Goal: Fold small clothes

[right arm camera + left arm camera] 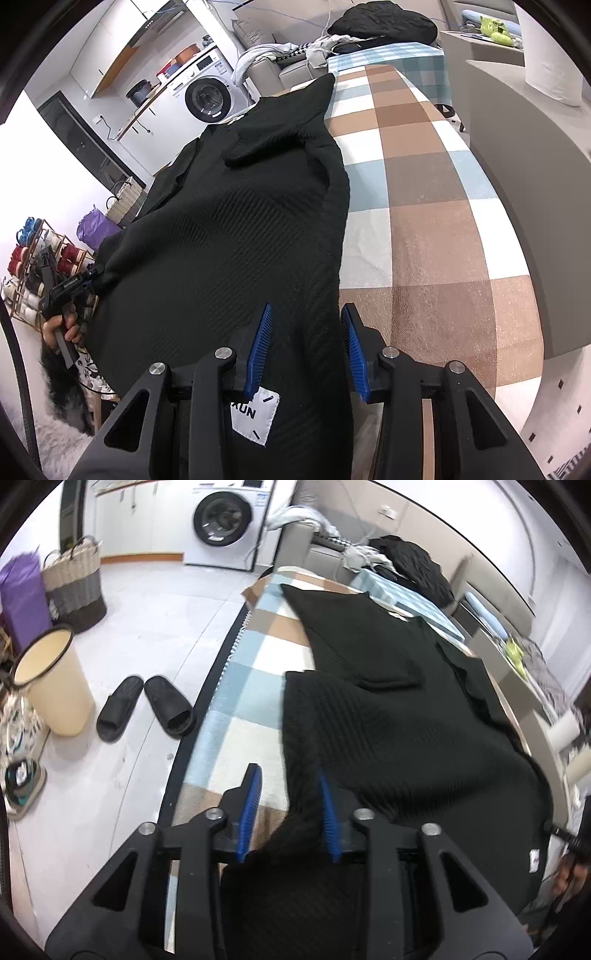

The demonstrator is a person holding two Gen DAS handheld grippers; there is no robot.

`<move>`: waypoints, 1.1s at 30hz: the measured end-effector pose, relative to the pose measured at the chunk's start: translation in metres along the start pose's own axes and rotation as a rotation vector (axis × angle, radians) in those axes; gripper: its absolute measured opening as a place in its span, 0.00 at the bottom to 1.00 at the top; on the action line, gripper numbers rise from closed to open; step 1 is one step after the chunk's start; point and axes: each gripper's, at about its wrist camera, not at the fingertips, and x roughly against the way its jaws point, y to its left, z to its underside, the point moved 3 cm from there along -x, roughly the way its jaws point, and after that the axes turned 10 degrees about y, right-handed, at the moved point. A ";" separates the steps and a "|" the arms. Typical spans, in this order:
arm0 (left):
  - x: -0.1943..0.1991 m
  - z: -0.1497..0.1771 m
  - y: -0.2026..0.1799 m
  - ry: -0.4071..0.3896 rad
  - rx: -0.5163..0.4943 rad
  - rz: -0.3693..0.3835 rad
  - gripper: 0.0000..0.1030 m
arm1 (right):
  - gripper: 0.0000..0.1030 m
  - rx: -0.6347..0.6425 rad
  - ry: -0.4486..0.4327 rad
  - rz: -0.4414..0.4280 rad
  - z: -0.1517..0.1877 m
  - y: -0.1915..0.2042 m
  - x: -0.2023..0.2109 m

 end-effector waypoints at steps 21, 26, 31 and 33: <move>-0.005 0.049 -0.011 0.042 -0.133 -0.006 0.13 | 0.31 0.075 -0.005 0.013 0.002 0.008 -0.007; 0.030 0.064 -0.010 -0.041 -0.124 0.052 0.07 | 0.05 0.115 -0.115 0.006 0.004 0.012 0.009; 0.075 0.062 -0.019 -0.144 -0.124 0.138 0.06 | 0.05 0.119 -0.376 -0.117 -0.003 0.019 0.054; 0.087 0.060 -0.021 -0.173 -0.124 0.157 0.05 | 0.05 0.117 -0.426 -0.132 -0.007 0.022 0.063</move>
